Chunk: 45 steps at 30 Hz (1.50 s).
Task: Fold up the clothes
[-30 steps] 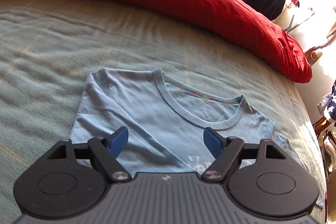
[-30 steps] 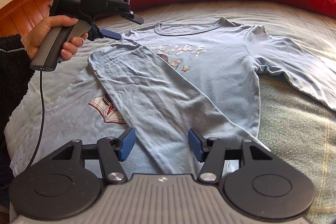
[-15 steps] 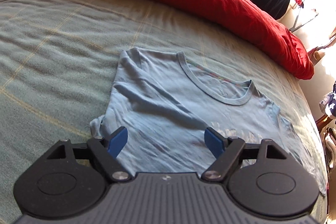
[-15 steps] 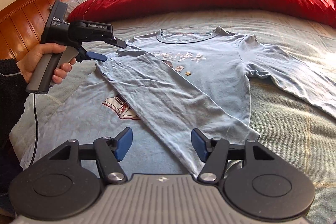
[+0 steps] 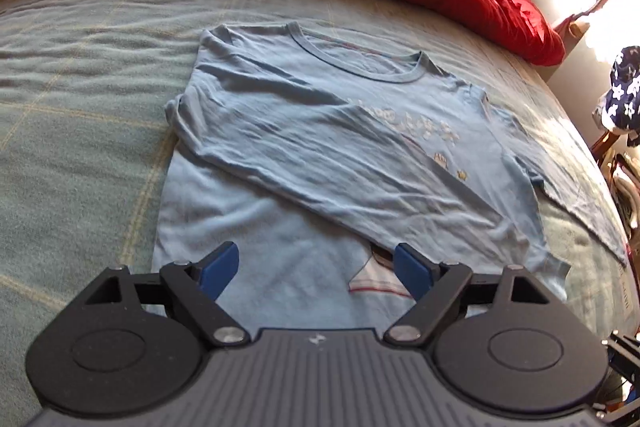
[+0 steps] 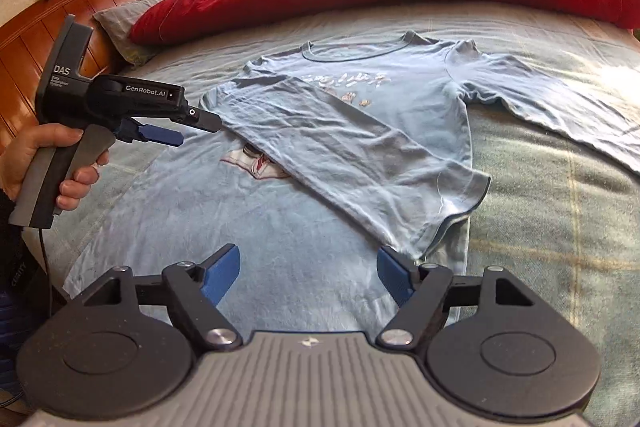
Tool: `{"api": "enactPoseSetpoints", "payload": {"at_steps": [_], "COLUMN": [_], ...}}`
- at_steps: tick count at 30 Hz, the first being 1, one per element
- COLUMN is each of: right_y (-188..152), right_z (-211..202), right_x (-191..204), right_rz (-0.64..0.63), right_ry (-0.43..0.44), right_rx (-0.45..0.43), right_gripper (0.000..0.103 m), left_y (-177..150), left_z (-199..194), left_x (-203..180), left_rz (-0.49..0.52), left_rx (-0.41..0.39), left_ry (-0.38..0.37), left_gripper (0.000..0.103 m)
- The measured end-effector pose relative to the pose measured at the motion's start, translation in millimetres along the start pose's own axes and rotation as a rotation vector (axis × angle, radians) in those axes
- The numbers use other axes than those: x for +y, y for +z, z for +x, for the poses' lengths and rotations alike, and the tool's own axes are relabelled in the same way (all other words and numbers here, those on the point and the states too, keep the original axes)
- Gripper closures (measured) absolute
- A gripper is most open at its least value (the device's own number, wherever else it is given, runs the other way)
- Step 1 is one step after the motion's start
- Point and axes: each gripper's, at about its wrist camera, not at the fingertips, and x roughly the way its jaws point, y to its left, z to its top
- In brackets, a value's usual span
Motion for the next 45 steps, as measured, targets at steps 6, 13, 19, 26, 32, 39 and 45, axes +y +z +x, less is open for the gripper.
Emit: {"api": "enactPoseSetpoints", "payload": {"at_steps": [6,13,19,26,32,39,45], "right_y": [-27,-50,-63,-70,-76,-80,-73], "right_z": [7,-7,-5,-5,-1,-1,-9], "right_x": [3,3,10,13,19,26,36], "right_rz": [-0.041,-0.076,-0.12,-0.159,-0.188,-0.243,-0.237], "right_ry": [-0.058,-0.069,-0.072,-0.086,-0.123,-0.151,-0.153], "right_rx": [0.043,0.041,0.035,0.021,0.004,0.009,-0.004], "right_gripper": [0.02,0.013,0.0,0.0,0.0,0.0,0.0], "left_y": [-59,-117,-146,-166,-163,-179,-177], "left_z": [-15,-44,-53,-71,-79,-74,-99], "left_x": [-26,-51,-67,-70,-74,-68,-44], "left_rz": [0.133,0.309,0.378,0.319,0.284,0.266,0.167], "left_rx": [0.009,0.003,-0.015,-0.039,-0.11,-0.064,-0.111], "left_ry": [0.043,0.113,0.167,0.174,0.138,0.137,0.073], "left_gripper": [0.019,0.013,0.01,0.01,0.01,0.009,0.009]}}
